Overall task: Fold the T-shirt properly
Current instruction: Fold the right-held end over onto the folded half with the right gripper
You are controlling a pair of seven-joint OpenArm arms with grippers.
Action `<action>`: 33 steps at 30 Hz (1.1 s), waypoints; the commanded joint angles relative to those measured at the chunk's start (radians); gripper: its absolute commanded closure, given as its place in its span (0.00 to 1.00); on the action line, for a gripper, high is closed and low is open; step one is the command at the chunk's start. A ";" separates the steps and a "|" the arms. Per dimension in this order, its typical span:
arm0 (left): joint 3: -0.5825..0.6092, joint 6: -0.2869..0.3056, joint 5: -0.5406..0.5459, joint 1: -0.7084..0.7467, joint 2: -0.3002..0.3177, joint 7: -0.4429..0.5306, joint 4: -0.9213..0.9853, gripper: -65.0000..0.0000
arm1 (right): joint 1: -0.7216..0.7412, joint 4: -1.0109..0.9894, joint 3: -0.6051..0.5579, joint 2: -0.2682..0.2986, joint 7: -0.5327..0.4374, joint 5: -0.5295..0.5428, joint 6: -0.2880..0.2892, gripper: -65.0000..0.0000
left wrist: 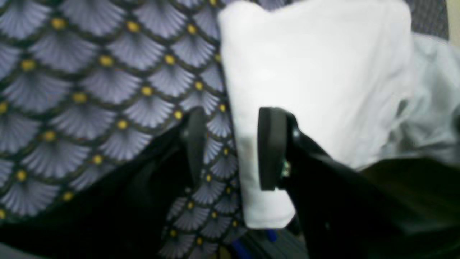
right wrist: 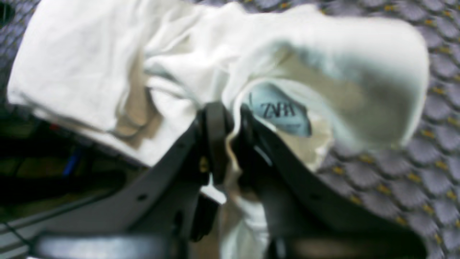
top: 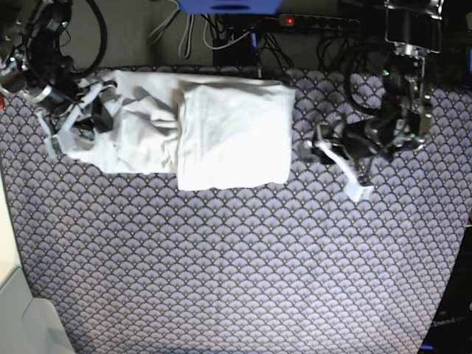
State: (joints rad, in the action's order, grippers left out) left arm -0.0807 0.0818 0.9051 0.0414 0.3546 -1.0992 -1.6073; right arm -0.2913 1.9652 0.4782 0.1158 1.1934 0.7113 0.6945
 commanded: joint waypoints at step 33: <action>-0.181 0.008 0.102 0.125 0.119 0.009 -0.020 0.63 | 0.252 -0.034 -0.646 -0.117 -0.047 0.024 0.004 1.00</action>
State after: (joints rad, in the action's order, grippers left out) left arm -0.2531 0.0826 0.9901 0.1699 0.4549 -1.0969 -1.6100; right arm -0.0525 1.9163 -0.1680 0.0029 1.1736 0.7113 0.6941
